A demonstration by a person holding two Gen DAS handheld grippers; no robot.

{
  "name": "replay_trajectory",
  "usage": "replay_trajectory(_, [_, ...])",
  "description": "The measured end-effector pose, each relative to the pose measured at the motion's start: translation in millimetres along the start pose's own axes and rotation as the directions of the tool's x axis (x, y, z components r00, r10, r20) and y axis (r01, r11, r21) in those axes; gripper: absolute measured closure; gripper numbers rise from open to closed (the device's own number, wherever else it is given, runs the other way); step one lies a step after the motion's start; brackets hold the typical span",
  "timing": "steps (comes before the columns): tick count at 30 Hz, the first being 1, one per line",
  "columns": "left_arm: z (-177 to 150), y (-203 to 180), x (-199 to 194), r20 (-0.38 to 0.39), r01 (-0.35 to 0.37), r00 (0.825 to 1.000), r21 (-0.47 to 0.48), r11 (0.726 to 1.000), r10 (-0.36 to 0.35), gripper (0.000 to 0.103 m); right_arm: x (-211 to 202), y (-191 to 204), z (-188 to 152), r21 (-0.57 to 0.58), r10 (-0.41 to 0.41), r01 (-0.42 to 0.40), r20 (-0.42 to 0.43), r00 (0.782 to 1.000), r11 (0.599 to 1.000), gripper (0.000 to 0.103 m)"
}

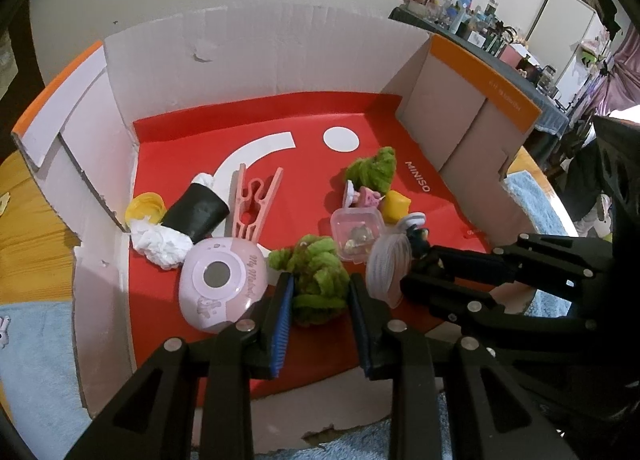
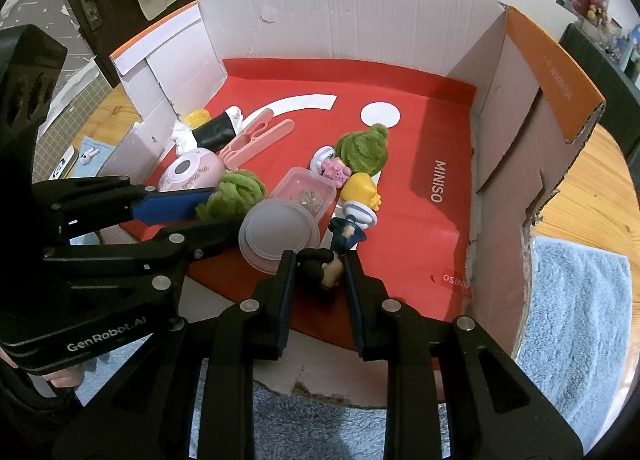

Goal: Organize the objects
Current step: 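Lower and release the figurine with the right tool while the left tool releases the green plush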

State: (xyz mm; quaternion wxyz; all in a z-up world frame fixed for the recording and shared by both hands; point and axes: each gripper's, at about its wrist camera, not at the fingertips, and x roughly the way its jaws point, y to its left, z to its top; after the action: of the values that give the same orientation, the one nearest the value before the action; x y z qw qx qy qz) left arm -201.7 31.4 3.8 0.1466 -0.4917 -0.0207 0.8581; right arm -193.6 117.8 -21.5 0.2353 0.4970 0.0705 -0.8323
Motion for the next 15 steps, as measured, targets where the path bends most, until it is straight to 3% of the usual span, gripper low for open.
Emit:
replay_trajectory(5, [0, 0, -5, 0.015, -0.013, 1.000, 0.001, 1.000, 0.013, 0.064, -2, 1, 0, -0.003, -0.007, 0.007, 0.004, 1.000, 1.000, 0.080])
replay_trajectory(15, [-4, 5, -14, 0.030, -0.038, 0.999, -0.012, 0.999, 0.038, 0.058, -4, 0, -1, 0.001, -0.011, 0.011, 0.012, 1.000, 1.000, 0.080])
